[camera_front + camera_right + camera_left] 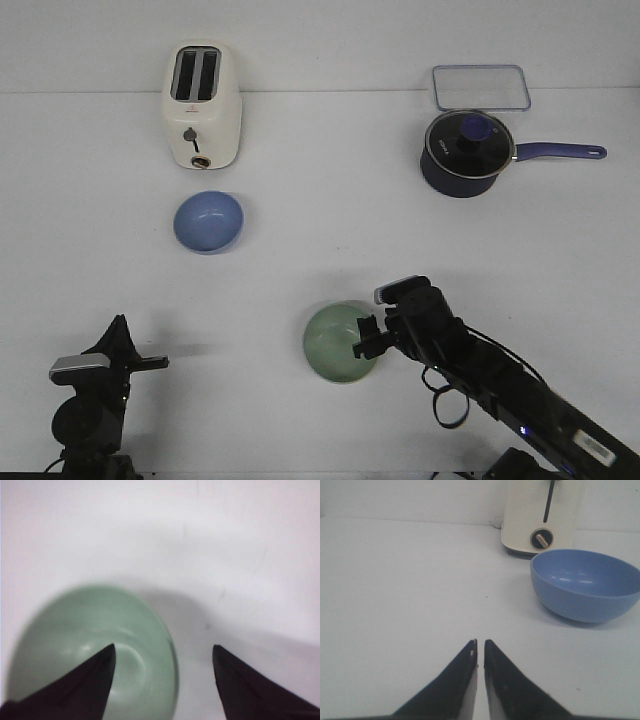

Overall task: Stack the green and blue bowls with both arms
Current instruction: 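Grip the green bowl rim with the right gripper and drag it toward the robot's center, then release the green bowl and pull the right gripper back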

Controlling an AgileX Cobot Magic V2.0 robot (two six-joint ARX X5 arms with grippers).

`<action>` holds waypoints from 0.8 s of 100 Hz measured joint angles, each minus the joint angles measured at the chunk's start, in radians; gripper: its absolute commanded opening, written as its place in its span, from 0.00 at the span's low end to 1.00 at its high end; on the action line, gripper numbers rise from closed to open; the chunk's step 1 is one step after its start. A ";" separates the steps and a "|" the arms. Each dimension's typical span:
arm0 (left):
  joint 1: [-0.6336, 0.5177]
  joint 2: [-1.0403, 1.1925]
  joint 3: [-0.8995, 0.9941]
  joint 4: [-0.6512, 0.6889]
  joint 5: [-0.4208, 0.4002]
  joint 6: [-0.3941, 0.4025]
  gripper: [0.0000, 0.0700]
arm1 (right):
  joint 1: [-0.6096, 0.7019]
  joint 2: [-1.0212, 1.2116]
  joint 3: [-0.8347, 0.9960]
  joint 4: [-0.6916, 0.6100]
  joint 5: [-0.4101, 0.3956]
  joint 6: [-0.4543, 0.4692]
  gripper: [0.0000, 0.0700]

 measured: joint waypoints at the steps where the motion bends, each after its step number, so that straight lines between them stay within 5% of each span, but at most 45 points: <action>1: 0.000 0.000 0.000 0.000 0.000 0.000 0.02 | 0.002 -0.014 0.000 -0.002 0.006 -0.004 0.58; 27: 0.000 0.000 0.000 0.001 0.000 -0.001 0.02 | 0.109 -0.393 -0.090 0.027 0.205 -0.061 0.57; 38: 0.000 0.000 0.000 0.001 0.004 -0.040 0.02 | 0.140 -0.489 -0.139 0.026 0.228 -0.063 0.57; 61: 0.000 0.000 0.000 0.054 0.009 -0.264 0.02 | 0.142 -0.514 -0.143 0.017 0.236 -0.063 0.57; 80: 0.000 0.082 0.124 0.030 0.033 -0.328 0.02 | 0.142 -0.514 -0.143 0.018 0.236 -0.063 0.57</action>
